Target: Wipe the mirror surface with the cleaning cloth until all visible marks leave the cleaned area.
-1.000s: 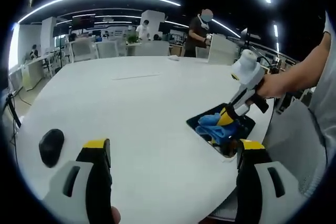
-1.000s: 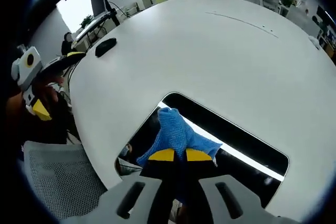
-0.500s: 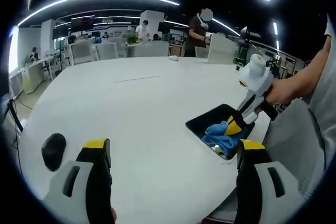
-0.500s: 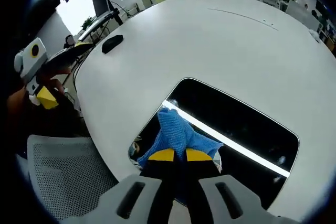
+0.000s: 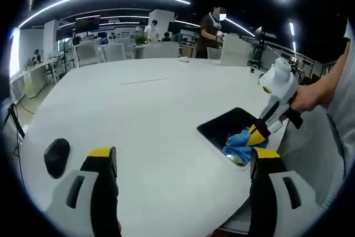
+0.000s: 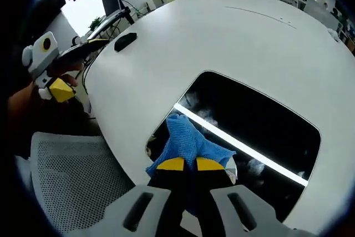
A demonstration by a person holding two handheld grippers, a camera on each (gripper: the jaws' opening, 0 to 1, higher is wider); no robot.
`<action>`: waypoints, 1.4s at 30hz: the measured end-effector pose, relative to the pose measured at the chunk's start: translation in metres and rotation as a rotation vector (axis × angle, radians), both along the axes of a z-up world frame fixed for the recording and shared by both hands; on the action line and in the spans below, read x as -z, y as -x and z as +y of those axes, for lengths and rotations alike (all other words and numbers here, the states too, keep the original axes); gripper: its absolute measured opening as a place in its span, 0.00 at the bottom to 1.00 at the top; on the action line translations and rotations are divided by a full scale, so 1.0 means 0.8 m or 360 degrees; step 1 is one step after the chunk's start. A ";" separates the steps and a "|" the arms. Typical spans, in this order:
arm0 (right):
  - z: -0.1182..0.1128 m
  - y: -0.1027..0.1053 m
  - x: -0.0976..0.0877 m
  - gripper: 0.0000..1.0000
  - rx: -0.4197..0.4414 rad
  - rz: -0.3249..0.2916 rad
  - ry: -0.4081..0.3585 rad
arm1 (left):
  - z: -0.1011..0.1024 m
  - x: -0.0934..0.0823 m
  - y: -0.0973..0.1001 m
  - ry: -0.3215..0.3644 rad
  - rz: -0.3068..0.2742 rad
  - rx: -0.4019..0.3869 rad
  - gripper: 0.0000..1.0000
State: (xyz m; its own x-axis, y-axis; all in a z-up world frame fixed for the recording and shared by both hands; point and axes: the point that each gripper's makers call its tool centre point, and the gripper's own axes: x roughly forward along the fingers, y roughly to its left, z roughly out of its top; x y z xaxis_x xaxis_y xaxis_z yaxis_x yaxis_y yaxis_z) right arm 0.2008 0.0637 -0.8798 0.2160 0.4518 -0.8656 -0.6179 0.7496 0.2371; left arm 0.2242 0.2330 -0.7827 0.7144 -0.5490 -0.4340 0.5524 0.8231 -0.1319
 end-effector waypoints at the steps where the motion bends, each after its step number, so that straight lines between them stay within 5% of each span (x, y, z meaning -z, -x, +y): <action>1: 0.000 0.002 0.000 0.00 0.0007 0.0006 -0.0005 | -0.002 0.000 0.001 -0.0002 0.0003 0.0002 0.99; 10: -0.001 0.019 0.000 0.00 -0.0065 -0.0043 0.0053 | -0.013 -0.001 -0.001 0.0010 0.0019 0.0022 0.99; 42: -0.002 0.031 0.001 0.00 -0.0024 0.0042 -0.0010 | -0.007 0.015 -0.004 0.0023 0.0035 0.0031 0.99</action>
State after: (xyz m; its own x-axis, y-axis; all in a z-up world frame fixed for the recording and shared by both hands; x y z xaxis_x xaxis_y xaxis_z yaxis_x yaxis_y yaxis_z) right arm 0.1763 0.0623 -0.8803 0.1865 0.4601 -0.8680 -0.6225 0.7389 0.2579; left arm 0.2276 0.2272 -0.7949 0.6938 -0.5689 -0.4415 0.5652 0.8101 -0.1557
